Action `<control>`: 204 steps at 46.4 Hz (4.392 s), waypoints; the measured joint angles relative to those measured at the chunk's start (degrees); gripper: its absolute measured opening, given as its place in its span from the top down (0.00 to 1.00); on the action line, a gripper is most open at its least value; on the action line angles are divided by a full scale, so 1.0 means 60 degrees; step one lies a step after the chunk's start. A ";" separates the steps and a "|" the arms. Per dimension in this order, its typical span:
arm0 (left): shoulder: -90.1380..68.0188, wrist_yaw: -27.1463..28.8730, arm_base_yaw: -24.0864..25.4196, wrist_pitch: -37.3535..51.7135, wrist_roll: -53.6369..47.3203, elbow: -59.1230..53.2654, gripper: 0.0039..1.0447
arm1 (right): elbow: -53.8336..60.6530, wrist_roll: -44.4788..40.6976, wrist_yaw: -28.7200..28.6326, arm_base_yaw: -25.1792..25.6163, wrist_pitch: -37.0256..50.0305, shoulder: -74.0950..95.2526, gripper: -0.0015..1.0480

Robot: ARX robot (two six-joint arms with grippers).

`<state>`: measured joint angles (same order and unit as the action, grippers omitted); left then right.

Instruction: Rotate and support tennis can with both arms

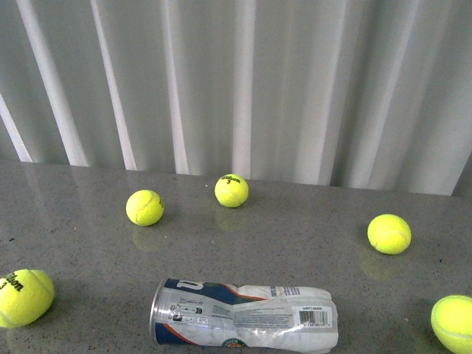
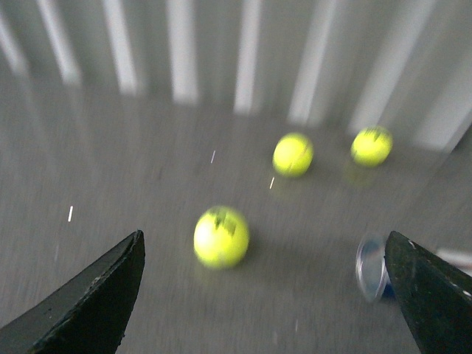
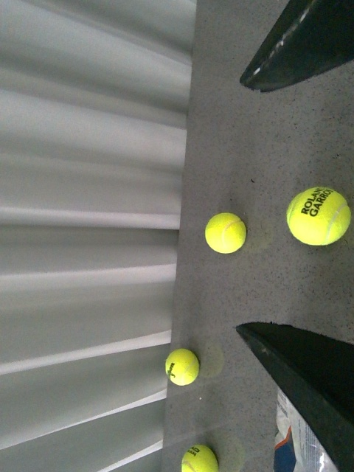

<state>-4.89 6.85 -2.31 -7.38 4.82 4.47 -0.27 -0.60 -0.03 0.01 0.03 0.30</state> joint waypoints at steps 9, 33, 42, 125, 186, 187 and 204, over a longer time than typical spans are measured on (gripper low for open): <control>-0.5778 0.0033 -0.0317 0.1894 0.0976 0.2922 0.06 | 0.0000 0.0007 -0.0011 0.0000 0.0000 -0.0007 0.07; -1.6622 -0.2750 -0.2619 0.2317 0.0765 0.8473 0.06 | 0.0000 0.0011 0.0004 0.0000 0.0000 -0.0011 0.07; -1.7722 -0.2616 -0.2783 0.2419 0.0521 0.8623 0.06 | 0.0000 0.0007 0.0000 0.0000 0.0000 -0.0011 0.07; -1.6571 -0.4696 -0.2677 -0.0127 0.0539 0.8845 0.96 | 0.0000 0.0011 0.0000 0.0000 0.0000 -0.0011 0.07; -1.7409 0.1053 -0.6076 -0.8969 -1.3602 1.5209 0.97 | 0.0000 0.0011 0.0000 0.0000 0.0000 -0.0011 0.07; -1.7471 0.1162 -0.6080 -0.8932 -1.3697 1.5143 0.97 | 0.0000 0.0007 0.0000 0.0000 0.0000 -0.0011 0.07; -1.7985 0.1708 -0.5745 -0.8240 -1.4611 1.5096 0.97 | 0.0000 0.0007 0.0000 0.0000 0.0000 -0.0011 0.07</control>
<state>-112.79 17.10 -36.77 -56.82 -82.85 95.04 -0.27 -0.56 -0.03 0.01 0.03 0.23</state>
